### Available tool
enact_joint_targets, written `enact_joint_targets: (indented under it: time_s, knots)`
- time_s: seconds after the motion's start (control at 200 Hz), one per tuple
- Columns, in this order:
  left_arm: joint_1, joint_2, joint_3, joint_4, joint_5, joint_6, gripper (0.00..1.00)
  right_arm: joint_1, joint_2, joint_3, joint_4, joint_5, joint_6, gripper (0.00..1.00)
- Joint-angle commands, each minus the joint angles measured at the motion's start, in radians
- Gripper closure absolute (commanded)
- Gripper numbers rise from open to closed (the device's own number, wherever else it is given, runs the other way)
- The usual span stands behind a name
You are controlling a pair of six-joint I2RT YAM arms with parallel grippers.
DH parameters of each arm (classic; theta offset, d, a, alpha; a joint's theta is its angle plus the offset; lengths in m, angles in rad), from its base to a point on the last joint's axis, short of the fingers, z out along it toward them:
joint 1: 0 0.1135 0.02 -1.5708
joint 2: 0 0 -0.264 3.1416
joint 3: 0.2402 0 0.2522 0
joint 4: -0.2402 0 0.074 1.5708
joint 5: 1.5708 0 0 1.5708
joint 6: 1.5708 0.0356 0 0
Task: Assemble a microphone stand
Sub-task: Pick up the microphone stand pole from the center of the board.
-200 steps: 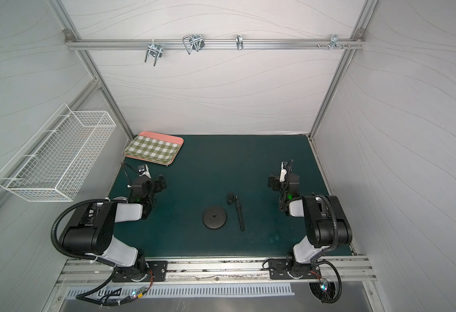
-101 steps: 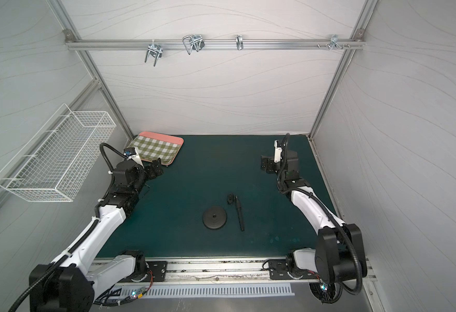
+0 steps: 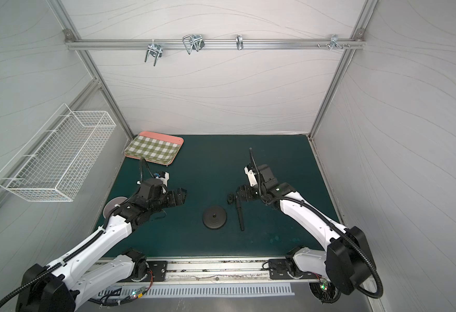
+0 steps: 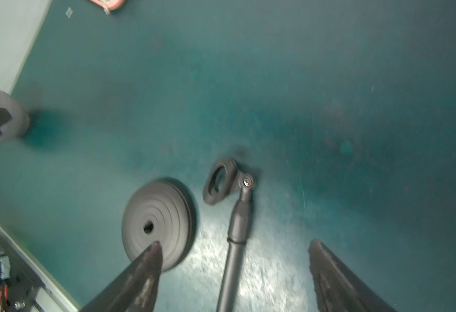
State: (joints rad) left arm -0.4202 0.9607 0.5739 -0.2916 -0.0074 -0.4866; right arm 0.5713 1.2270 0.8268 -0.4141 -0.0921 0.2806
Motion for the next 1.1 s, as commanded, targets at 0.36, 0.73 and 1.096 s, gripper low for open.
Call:
enact_joint_targets:
  time_s: [0.36,0.73,1.096]
  knots:
    - [-0.094,-0.006,-0.086,0.04,0.056,-0.155,0.03,0.035,0.097,-0.045,-0.092,-0.029,0.025,0.46]
    - [-0.115,0.02,-0.111,0.058,0.075,-0.201,0.04,0.13,0.344,0.089,-0.07,0.008,0.014,0.6]
    - [-0.117,0.012,-0.127,0.06,0.089,-0.213,0.03,0.162,0.385,0.069,-0.084,0.037,0.028,0.64]
